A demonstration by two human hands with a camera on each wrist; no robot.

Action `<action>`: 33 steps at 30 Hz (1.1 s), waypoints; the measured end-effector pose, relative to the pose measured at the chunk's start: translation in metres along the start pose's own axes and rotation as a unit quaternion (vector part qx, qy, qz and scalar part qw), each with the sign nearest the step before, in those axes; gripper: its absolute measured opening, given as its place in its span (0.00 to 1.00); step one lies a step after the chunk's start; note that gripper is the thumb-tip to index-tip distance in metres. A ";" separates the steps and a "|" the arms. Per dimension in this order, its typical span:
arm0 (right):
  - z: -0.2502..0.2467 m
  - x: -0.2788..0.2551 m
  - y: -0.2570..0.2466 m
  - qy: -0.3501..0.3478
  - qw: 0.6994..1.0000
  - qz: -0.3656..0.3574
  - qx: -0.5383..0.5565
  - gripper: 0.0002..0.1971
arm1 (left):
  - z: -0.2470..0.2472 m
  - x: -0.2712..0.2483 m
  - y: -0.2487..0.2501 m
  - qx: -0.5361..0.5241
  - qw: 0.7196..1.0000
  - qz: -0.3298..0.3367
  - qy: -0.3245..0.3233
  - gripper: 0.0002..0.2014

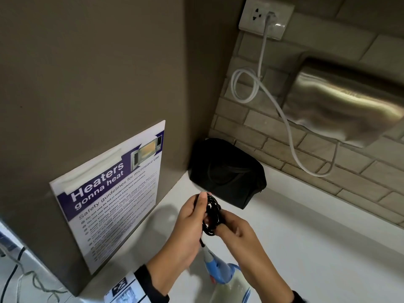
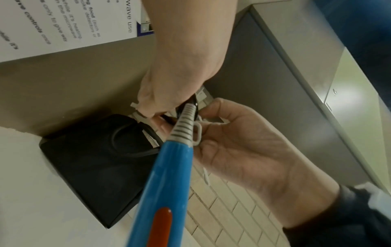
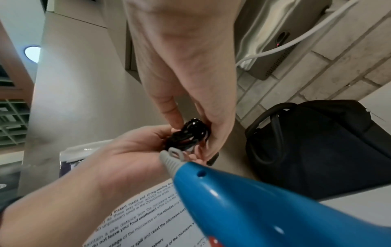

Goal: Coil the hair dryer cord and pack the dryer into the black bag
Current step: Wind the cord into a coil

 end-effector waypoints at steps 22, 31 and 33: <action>-0.012 -0.002 -0.005 0.115 0.982 -0.058 0.136 0.06 | -0.003 -0.004 0.022 0.289 0.924 0.251 0.002 0.06; -0.011 -0.003 -0.015 0.107 0.982 -0.119 0.105 0.08 | -0.002 -0.001 0.022 0.229 0.946 0.226 -0.031 0.07; -0.012 -0.004 -0.014 0.126 0.978 -0.129 0.109 0.08 | 0.000 -0.002 0.024 0.229 0.946 0.226 -0.034 0.06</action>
Point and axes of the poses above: each hand's wrist, its own x-axis towards the middle knuckle, its own z-axis out of the palm, y = z × x, the point moved 7 cm from there along x, towards the middle knuckle, and after that the axes turned 1 degree about -y, right-handed, at the moved point
